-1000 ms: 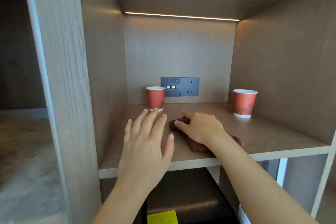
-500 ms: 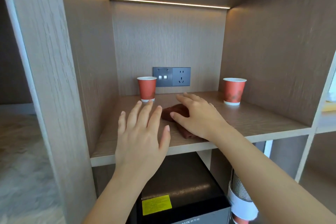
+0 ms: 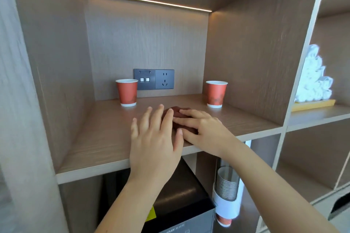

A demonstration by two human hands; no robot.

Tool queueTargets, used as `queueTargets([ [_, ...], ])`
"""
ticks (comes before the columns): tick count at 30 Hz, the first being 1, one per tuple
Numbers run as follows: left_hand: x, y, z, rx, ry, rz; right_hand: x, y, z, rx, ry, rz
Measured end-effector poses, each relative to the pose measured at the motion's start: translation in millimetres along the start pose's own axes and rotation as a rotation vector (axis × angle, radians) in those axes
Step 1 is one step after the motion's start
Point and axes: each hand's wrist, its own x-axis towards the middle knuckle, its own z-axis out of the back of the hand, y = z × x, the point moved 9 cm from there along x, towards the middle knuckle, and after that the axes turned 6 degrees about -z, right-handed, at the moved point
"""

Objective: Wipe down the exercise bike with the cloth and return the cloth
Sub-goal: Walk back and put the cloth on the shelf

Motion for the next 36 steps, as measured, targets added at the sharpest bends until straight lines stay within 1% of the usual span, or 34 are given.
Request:
queueTargets([
  [5, 6.9, -12.2, -14.9, -0.019, 0.068, -0.002, 1.6, -37.1, 12.7, -0.019, 0.001, -0.072],
  [10, 12.4, -27.3, -24.7, -0.042, 0.086, -0.016, 3.8, -76.6, 22.9, -0.003, 0.026, -0.144],
  [18, 27.1, -58.0, -45.9, -0.021, 0.119, -0.015, 9.2, -149.0, 40.7, -0.052, 0.059, -0.257],
  [22, 25.6, -58.1, -45.9, -0.017, 0.118, -0.012, 9.7, -160.9, 42.7, -0.089, 0.059, -0.294],
  [27, 25.7, -58.1, -44.3, -0.014, 0.079, 0.013, 9.3, -165.4, 45.3, -0.094, 0.026, -0.282],
  [31, 24.1, -59.2, -42.2, -0.019, 0.046, -0.006, 7.1, -163.6, 47.6, -0.097, -0.010, -0.267],
  [36, 23.0, -59.8, -42.5, -0.022, 0.055, -0.028, 13.5, -151.8, 65.4, 0.048, -0.077, -0.169],
])
